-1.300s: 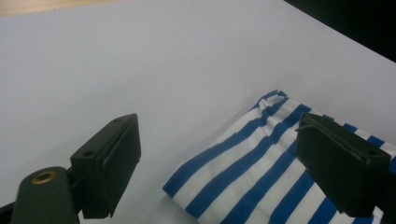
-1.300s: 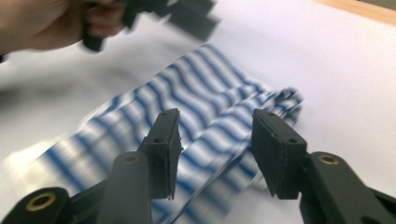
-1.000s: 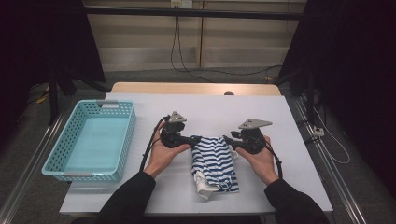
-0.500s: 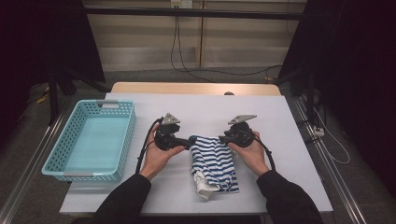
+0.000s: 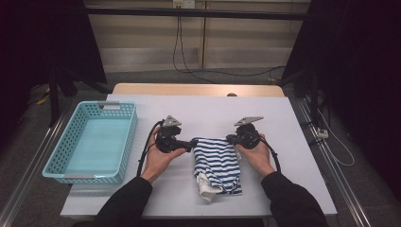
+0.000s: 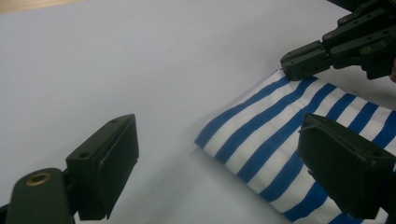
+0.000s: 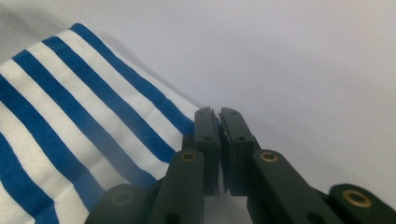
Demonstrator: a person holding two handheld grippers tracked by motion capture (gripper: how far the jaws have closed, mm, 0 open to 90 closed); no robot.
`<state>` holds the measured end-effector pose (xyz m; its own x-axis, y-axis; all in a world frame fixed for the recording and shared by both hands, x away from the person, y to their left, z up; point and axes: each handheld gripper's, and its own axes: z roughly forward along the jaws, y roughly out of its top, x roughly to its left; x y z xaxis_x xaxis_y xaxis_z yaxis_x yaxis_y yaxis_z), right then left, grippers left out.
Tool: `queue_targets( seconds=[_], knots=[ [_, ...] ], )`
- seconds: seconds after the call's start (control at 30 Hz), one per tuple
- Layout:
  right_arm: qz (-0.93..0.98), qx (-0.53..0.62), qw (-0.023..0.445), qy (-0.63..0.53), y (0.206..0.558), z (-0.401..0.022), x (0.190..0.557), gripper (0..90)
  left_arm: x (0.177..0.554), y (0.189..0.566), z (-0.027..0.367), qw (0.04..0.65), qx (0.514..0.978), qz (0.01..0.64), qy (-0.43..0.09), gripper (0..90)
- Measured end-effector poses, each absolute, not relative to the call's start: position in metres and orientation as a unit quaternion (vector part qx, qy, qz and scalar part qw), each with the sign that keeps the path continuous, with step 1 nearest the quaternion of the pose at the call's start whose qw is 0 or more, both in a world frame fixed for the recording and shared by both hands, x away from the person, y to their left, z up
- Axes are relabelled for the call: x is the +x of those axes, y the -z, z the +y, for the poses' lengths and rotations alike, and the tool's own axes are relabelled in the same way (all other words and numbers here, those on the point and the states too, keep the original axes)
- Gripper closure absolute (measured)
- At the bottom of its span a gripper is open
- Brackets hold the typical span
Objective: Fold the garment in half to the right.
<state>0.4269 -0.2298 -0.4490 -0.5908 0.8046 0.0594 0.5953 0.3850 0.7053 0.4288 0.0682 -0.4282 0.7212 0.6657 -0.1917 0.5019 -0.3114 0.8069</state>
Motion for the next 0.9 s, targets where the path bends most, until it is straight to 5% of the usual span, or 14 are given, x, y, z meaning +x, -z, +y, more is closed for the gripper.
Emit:
queue_targets(
  seconds=[0.43, 0.9],
  knots=[
    [0.803, 0.442, 0.161, -0.366, 0.45, -0.239, 0.426, 78.2, 0.431, 0.427, 0.076, 0.463, 0.802, 0.367, -0.092, 12.9],
    [0.776, 0.421, 0.146, -0.446, 0.429, -0.252, 0.405, 48.5, 0.421, 0.42, 0.083, 0.466, 0.795, 0.377, -0.096, 11.4]
  ],
)
